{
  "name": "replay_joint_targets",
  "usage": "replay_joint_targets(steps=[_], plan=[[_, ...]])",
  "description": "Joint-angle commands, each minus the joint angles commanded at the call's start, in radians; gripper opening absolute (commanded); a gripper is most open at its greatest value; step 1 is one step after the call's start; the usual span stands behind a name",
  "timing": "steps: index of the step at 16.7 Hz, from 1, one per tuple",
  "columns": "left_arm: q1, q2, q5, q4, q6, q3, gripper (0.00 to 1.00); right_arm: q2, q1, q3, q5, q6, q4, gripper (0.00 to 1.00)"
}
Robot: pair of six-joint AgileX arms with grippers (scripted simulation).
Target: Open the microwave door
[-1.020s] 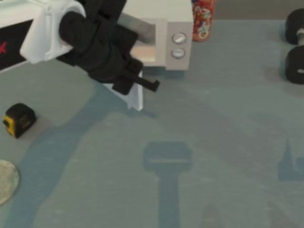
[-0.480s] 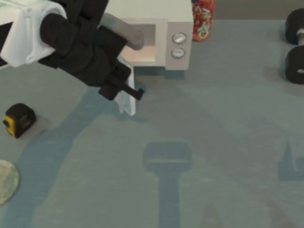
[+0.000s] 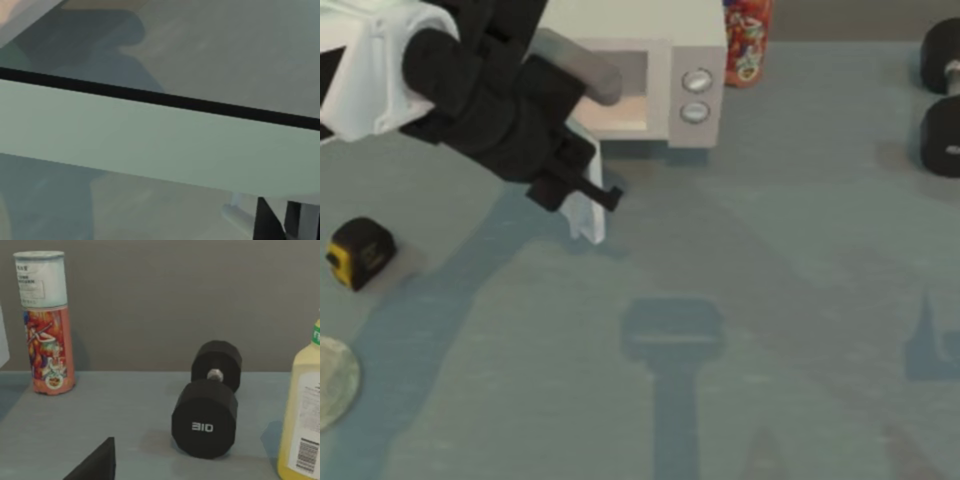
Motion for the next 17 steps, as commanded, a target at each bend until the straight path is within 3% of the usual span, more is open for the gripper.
replay_joint_targets(steps=[17], plan=[[0.001,-0.002,0.013,-0.001,0.011,-0.004,0.00,0.000,0.000,0.000,0.000,0.000,0.000,1.00]])
